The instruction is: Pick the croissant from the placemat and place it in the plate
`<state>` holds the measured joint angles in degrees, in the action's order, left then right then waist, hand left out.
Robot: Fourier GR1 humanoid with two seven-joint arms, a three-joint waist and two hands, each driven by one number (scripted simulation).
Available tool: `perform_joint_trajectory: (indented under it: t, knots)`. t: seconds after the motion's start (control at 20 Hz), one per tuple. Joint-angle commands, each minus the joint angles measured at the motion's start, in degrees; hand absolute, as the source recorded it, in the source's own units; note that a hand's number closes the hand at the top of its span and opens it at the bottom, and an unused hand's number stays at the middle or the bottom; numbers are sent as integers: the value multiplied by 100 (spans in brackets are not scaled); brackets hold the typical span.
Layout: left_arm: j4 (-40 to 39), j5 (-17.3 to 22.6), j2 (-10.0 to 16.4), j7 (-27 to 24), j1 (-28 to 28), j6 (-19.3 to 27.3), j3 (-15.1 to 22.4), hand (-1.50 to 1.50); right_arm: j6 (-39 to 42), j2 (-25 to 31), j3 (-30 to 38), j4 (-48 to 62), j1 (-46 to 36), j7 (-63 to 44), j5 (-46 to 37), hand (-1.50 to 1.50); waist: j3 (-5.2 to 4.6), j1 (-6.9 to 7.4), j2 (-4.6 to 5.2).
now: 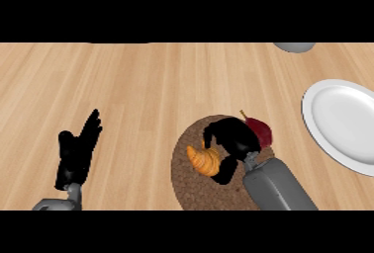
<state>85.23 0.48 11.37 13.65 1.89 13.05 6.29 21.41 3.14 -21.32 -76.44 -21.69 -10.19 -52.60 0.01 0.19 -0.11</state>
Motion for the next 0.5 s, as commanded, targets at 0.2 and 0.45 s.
perform_joint_trajectory:
  t: [0.2, 0.45]
  knots:
    - [-178, 65, 92, -101, 122, -97, -162, 0, -1405, 529, 2214, 882, -600, -1372, -127, 150, 3, 15, 89]
    - [-334, 155, 101, -201, 163, -234, -266, 0, -2037, 837, 2298, 576, -869, -1753, -673, 150, -3, -7, 22]
